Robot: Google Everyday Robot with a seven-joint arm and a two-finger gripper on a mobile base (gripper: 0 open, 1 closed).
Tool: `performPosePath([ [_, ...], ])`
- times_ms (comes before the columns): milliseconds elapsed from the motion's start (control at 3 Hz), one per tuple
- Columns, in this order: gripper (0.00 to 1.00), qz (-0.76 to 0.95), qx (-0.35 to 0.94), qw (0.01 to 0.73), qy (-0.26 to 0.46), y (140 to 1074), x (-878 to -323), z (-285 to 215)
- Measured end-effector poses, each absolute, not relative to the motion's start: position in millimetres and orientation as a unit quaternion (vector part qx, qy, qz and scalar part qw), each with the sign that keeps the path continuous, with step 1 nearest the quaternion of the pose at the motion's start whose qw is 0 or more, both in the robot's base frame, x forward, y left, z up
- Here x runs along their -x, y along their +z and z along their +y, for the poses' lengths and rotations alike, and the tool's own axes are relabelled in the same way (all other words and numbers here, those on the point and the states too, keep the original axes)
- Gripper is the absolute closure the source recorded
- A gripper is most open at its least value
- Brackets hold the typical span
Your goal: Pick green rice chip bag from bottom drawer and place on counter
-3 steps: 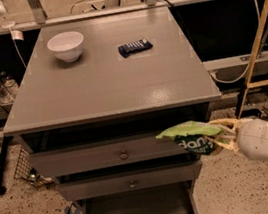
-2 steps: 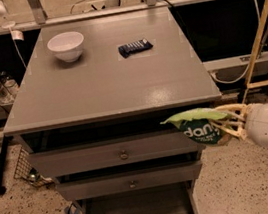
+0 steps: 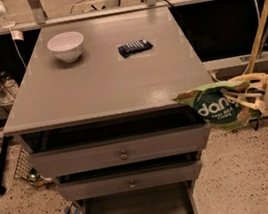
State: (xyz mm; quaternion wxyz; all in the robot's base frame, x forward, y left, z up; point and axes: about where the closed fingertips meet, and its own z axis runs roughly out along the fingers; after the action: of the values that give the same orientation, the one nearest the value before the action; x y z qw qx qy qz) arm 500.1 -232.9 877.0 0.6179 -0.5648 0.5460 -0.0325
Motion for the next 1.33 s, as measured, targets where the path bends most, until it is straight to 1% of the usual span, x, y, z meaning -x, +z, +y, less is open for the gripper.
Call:
performPosePath([
  [333,1.0,0.517,0.589,0.618,-0.056,912.3,-507.7,-224.5],
  [667,1.0,0.516,0.59,0.619,-0.056,912.8,-508.3,-223.7],
  [1333,1.0,0.454,0.619,0.639,-0.05,966.2,-547.0,-200.4],
])
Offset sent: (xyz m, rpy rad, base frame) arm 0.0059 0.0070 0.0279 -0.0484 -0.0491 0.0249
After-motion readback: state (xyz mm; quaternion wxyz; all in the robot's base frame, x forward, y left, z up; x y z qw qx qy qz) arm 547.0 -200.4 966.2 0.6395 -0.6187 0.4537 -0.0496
